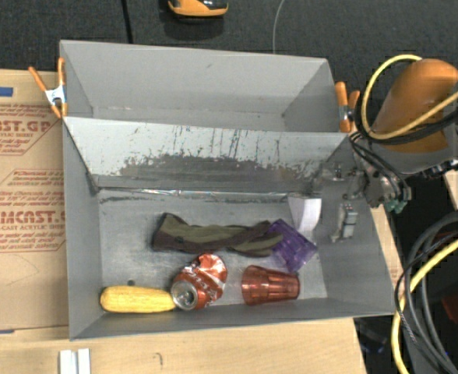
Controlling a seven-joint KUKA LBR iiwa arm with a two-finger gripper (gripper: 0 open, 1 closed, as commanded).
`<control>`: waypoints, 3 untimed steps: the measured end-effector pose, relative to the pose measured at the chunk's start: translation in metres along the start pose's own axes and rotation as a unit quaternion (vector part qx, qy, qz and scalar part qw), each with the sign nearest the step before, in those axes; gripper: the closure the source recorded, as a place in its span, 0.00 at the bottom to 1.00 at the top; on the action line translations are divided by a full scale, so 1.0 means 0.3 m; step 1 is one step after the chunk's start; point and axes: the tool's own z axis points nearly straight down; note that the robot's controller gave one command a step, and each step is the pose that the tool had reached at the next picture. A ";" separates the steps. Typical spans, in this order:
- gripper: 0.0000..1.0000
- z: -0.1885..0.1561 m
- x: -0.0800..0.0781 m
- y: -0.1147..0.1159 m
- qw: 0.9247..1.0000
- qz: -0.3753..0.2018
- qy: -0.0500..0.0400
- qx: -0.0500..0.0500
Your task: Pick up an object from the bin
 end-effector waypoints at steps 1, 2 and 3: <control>0.00 -0.016 -0.005 0.002 1.000 -0.001 -0.003 0.001; 0.00 0.153 0.008 0.046 1.000 -0.015 -0.007 0.001; 0.00 0.274 0.020 0.119 0.997 -0.072 -0.004 0.005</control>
Offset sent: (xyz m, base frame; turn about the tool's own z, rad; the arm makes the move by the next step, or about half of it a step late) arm -0.0102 0.0286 -0.1011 -0.0640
